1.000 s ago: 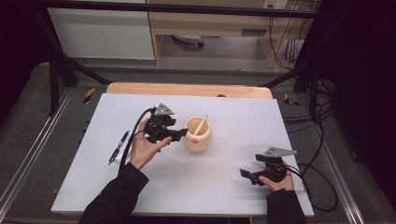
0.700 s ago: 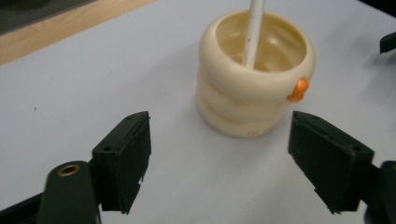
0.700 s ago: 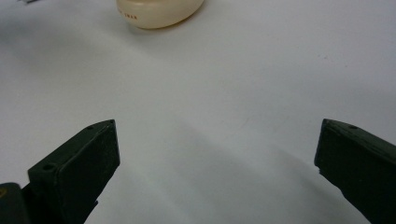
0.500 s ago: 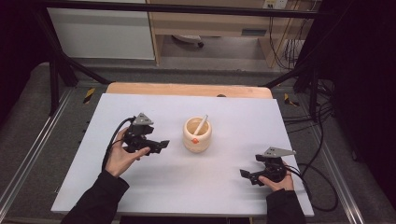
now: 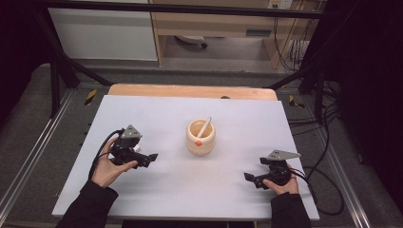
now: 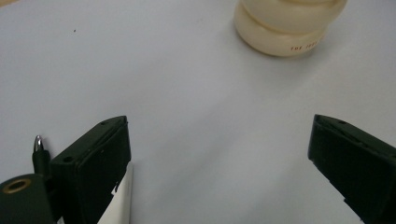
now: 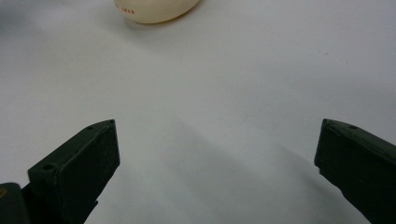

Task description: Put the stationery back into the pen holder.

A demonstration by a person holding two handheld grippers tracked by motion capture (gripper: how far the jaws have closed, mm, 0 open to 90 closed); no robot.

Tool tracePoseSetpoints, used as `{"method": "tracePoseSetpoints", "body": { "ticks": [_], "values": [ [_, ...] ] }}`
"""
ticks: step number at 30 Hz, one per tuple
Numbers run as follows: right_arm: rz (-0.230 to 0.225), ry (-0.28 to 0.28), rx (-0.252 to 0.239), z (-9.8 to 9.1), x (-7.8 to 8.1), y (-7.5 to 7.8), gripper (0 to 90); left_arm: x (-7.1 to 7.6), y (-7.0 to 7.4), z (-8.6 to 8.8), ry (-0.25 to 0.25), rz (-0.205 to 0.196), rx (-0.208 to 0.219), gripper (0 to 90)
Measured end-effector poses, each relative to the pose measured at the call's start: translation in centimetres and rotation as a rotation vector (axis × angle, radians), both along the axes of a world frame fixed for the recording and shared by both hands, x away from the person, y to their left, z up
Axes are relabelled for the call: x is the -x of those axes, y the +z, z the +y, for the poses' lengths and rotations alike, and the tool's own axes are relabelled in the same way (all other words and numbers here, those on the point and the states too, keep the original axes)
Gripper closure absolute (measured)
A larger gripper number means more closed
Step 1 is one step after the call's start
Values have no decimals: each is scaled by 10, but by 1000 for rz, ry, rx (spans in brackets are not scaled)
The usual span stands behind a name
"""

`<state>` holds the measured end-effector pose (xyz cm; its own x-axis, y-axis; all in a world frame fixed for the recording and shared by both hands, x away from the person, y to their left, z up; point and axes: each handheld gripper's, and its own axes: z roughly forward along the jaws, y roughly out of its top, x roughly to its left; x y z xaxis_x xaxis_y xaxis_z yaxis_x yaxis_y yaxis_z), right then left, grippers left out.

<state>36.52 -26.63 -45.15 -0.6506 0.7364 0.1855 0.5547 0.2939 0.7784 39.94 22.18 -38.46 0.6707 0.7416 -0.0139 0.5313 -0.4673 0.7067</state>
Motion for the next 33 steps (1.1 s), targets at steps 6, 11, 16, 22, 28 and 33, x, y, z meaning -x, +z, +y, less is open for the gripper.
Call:
{"method": "tracePoseSetpoints", "body": {
  "ticks": [6,11,16,22,28,33],
  "values": [
    [-1,3,4,0,0,-1,9,4,-8,10,8,16,-21,45],
    [-1,5,6,1,0,-1,8,4,-13,21,18,26,-48,46],
    [4,2,6,1,-1,-1,9,-3,-18,33,46,44,-74,81],
    [10,2,9,1,-1,-2,9,-7,-24,48,61,76,-118,167],
    [8,3,12,1,-1,-2,8,-8,-27,63,63,100,-134,253],
    [12,3,15,2,-1,-3,9,-6,-27,66,40,115,-145,342]
  ]
}}
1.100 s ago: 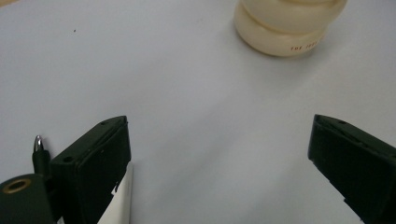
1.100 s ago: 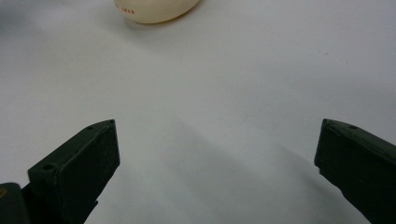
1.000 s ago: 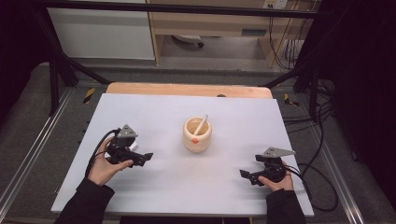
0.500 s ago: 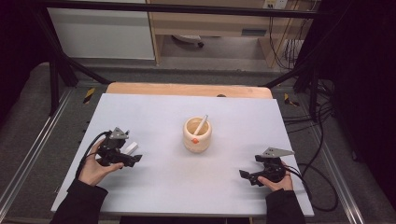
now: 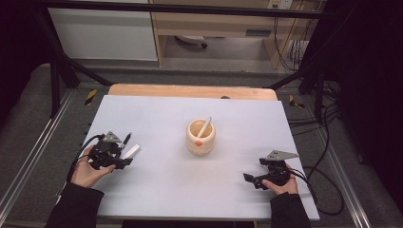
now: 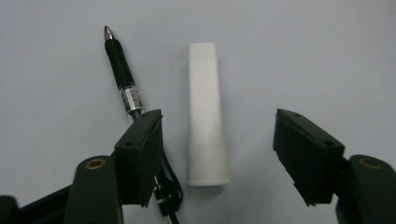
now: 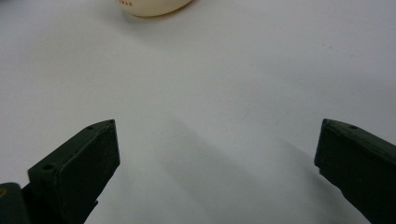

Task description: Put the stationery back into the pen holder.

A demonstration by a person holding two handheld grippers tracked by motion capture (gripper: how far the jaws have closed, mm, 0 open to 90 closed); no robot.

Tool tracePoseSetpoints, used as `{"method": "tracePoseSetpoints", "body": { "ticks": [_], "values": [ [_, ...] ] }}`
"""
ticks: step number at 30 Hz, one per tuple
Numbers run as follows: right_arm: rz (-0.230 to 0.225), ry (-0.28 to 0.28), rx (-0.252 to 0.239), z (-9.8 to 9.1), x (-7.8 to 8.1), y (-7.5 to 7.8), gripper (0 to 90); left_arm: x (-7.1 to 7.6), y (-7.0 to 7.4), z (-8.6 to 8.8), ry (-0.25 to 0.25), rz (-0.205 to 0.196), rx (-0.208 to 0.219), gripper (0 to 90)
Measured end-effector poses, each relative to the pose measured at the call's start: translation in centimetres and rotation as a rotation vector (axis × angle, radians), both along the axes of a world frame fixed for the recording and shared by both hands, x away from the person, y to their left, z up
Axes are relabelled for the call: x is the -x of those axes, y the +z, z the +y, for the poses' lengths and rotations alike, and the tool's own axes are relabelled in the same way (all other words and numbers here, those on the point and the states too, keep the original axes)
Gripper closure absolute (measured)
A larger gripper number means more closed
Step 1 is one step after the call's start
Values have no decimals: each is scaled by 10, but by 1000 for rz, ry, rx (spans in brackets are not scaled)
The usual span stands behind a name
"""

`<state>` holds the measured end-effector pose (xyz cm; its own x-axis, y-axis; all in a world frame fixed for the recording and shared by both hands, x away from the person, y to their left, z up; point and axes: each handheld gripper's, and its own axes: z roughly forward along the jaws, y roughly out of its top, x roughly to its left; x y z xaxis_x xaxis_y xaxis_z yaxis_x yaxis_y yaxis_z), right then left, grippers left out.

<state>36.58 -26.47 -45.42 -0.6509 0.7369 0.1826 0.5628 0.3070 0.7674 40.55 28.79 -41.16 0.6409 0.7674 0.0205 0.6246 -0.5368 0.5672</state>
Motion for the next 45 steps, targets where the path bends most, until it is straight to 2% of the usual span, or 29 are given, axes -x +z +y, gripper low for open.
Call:
{"method": "tracePoseSetpoints", "body": {
  "ticks": [4,12,24,34,45],
  "values": [
    [0,1,0,0,0,0,8,-1,-3,1,4,24,-20,388],
    [0,0,-1,0,0,0,8,-3,-8,6,12,62,-27,512],
    [-1,5,4,0,-1,-1,8,-6,-14,2,-7,84,-85,644],
    [4,0,-1,0,0,0,9,-7,-13,1,11,109,-81,665],
    [2,2,0,0,0,-1,9,-5,-6,4,22,108,-25,670]
  ]
}}
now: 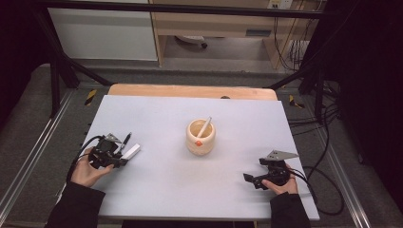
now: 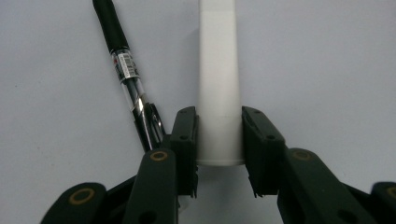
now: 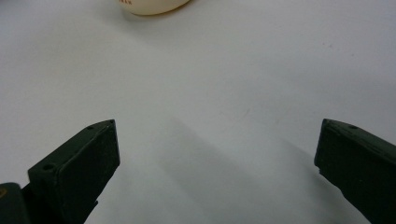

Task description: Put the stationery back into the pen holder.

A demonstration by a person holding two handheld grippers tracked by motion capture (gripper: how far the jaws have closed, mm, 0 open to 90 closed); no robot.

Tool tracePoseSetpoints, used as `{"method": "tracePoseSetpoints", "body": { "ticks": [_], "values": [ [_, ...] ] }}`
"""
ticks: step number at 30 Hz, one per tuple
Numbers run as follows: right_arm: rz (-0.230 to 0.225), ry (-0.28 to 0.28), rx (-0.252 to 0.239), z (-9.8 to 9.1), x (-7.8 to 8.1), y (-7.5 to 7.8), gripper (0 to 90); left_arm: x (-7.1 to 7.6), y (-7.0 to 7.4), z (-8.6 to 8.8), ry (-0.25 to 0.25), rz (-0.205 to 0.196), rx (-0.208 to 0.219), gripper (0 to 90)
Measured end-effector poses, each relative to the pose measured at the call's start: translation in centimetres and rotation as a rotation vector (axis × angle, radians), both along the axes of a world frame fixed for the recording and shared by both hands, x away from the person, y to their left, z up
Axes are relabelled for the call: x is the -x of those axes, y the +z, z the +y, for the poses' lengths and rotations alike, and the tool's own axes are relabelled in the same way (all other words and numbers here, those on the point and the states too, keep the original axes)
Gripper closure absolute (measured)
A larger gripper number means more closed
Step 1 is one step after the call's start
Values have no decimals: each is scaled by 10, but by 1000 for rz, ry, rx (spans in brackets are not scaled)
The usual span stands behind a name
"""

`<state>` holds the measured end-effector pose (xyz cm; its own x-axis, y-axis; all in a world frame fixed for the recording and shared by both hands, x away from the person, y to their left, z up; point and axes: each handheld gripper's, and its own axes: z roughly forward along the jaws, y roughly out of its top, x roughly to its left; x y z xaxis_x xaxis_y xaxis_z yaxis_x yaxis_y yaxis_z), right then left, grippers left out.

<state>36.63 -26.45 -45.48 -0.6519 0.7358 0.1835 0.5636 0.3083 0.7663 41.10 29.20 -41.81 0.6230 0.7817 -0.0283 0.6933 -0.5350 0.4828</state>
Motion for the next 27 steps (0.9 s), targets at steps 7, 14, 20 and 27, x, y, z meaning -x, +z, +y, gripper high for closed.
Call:
{"method": "tracePoseSetpoints", "body": {
  "ticks": [7,14,20,27],
  "values": [
    [-3,1,-1,0,0,1,8,3,4,-2,-26,15,49,670],
    [-16,5,-14,0,1,2,9,7,9,-10,-56,5,78,671],
    [-36,24,10,6,2,4,9,10,12,-17,-91,11,100,670],
    [-72,56,36,14,3,9,18,14,14,-30,-141,24,100,670]
  ]
}}
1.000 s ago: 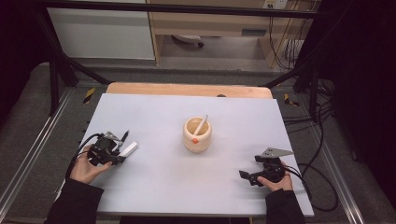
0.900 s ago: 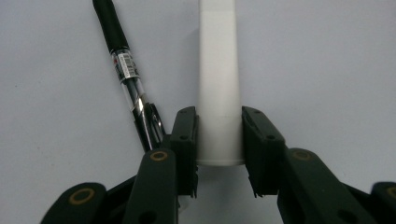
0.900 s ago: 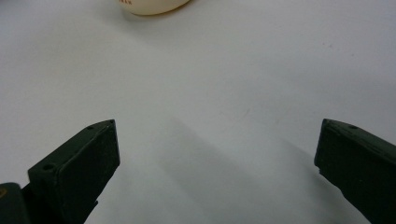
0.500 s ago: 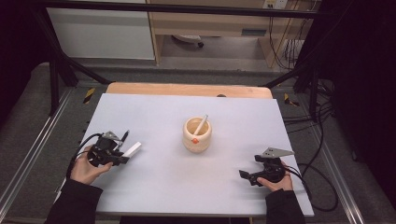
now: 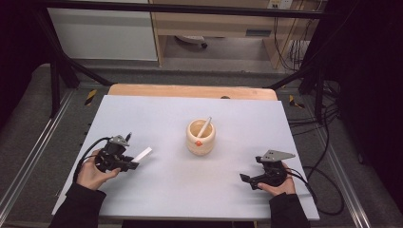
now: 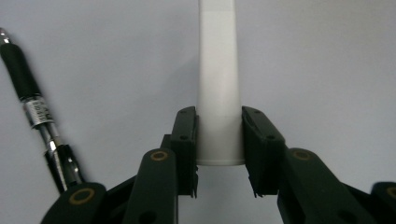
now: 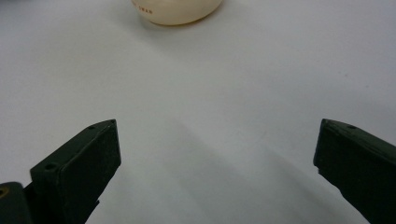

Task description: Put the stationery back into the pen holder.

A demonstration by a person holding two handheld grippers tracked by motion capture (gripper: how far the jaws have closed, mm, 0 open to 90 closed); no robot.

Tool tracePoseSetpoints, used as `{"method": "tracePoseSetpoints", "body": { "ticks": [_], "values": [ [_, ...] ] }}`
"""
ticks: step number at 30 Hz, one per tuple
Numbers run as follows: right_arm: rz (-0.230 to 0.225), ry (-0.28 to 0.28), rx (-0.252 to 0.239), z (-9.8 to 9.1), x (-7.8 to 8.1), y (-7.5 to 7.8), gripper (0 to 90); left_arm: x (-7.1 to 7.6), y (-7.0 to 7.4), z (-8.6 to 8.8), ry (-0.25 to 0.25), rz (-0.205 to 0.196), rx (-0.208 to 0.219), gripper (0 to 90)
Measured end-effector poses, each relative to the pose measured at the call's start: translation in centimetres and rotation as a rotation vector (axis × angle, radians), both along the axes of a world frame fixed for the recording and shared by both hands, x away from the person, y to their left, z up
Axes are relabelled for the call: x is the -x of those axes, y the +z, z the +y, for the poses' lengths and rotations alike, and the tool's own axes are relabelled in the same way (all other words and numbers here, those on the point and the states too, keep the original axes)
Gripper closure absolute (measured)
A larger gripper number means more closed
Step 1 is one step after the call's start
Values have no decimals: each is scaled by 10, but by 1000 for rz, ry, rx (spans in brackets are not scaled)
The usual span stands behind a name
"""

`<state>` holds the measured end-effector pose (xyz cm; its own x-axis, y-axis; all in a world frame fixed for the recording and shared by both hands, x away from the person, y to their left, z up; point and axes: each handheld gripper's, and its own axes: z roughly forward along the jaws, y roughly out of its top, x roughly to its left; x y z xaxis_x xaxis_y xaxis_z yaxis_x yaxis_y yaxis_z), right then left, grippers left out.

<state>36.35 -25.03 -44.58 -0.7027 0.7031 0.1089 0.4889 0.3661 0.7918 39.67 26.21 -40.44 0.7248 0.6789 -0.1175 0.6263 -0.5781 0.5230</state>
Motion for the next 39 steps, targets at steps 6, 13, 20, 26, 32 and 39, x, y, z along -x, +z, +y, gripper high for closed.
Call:
{"method": "tracePoseSetpoints", "body": {
  "ticks": [6,13,20,26,32,39],
  "values": [
    [-39,31,37,11,2,7,27,3,2,-10,-29,1,6,670],
    [-91,84,139,33,3,13,36,7,1,-22,-70,15,1,670],
    [-159,148,253,58,4,22,43,10,1,-35,-104,22,7,670],
    [-241,205,333,75,8,27,45,13,2,-48,-138,26,0,670],
    [-293,251,382,89,11,31,46,15,1,-60,-167,27,-9,670],
    [-351,310,450,107,15,33,46,17,1,-74,-191,31,-18,670]
  ]
}}
